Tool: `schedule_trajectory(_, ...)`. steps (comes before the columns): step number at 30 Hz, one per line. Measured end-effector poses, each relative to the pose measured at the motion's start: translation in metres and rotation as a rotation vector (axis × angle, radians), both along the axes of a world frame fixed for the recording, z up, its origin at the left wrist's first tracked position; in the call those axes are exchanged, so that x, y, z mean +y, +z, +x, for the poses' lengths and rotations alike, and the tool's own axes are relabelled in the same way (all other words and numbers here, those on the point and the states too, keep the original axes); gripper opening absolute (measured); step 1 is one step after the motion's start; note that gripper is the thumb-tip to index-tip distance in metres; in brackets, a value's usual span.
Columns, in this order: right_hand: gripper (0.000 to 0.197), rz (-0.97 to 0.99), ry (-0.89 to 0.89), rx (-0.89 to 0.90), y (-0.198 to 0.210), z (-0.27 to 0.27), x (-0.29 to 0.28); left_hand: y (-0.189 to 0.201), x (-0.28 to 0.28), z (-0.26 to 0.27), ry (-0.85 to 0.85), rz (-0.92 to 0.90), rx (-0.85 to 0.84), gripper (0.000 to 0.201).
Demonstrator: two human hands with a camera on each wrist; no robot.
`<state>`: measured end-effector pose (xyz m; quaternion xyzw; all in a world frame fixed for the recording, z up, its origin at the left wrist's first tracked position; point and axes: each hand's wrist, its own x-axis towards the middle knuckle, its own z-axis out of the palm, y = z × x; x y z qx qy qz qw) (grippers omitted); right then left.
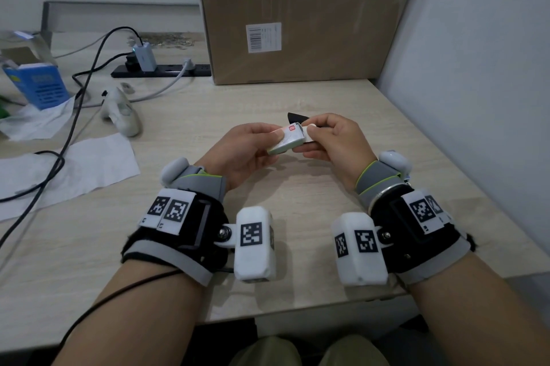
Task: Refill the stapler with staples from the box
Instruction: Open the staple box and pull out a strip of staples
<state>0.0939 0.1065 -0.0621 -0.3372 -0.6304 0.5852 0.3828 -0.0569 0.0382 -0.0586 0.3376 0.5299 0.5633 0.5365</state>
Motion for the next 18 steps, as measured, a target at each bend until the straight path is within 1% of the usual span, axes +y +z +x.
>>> schedule_trajectory(1,0.016,0.003,-0.009,-0.001,-0.0001,0.0003,0.0002,-0.0001,0.0001,0.0002,0.003,-0.002,0.003,0.024)
schedule_trajectory(4,0.016,0.016,-0.049,-0.011,-0.0002,0.0010,0.0015,0.0004,-0.0005,0.0016,0.013,0.000,0.010,0.021)
schedule_trajectory(8,0.016,0.034,-0.119,-0.004,-0.0008,0.0014,0.0034,0.0011,0.0006,0.0021,0.017,-0.019,0.022,0.028)
schedule_trajectory(10,0.015,0.037,-0.135,-0.001,-0.0011,0.0012,0.0038,0.0019,0.0010,0.0024,0.021,-0.040,0.010,0.027)
schedule_trajectory(14,0.014,0.041,-0.110,-0.002,-0.0006,0.0010,0.0023,0.0026,-0.0006,0.0035,-0.012,-0.048,0.033,0.014)
schedule_trajectory(18,0.011,0.014,-0.061,-0.009,0.0008,-0.0001,-0.0003,0.0013,-0.0022,0.0052,-0.038,-0.016,0.096,0.014)
